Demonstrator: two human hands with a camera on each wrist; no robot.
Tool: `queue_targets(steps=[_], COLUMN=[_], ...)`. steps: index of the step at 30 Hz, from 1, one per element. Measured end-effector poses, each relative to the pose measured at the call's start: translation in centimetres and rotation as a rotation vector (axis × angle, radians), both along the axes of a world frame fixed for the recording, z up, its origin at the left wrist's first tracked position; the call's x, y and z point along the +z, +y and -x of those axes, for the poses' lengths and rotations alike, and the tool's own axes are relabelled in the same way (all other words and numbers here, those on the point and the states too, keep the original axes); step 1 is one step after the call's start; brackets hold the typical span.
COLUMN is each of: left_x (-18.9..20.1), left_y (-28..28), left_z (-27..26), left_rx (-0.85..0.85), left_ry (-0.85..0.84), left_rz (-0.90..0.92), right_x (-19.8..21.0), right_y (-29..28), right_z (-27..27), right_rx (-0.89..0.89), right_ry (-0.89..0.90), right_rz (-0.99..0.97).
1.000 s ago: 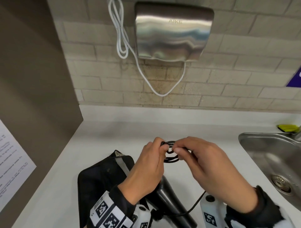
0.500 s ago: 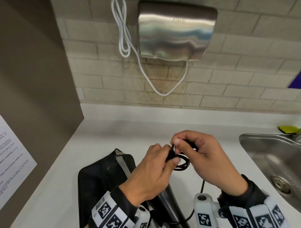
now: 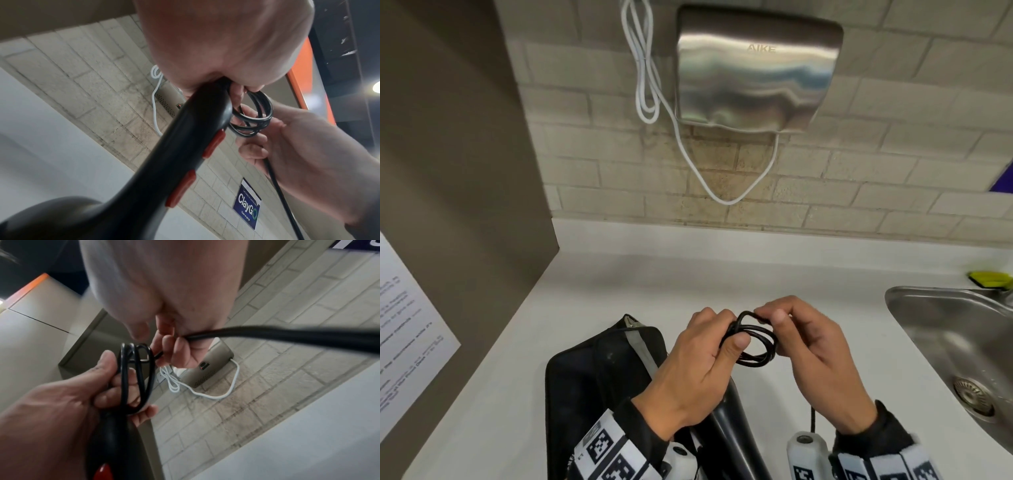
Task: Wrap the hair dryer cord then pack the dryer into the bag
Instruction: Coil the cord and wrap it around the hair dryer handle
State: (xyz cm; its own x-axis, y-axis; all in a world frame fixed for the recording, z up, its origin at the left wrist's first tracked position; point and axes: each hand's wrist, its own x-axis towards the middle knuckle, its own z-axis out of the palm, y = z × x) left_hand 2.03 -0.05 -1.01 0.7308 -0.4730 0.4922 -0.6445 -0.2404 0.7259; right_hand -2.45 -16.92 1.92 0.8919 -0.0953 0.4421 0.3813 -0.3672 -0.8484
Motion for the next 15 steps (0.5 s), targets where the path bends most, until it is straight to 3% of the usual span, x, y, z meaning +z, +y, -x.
queue_targets(steps=[11, 15], left_x=[0.4, 0.2], left_y=[0.6, 0.6], left_z=[-0.3, -0.1], left_rx=[-0.035, -0.033], left_ry=[0.151, 0.106], left_rz=[0.061, 0.081], right_x=[-1.7, -1.3], right_y=[-0.1, -0.4], right_z=[0.0, -0.4], right_rx=[0.174, 0.230], right_ry=[0.093, 0.136], right_rz=[-0.026, 0.007])
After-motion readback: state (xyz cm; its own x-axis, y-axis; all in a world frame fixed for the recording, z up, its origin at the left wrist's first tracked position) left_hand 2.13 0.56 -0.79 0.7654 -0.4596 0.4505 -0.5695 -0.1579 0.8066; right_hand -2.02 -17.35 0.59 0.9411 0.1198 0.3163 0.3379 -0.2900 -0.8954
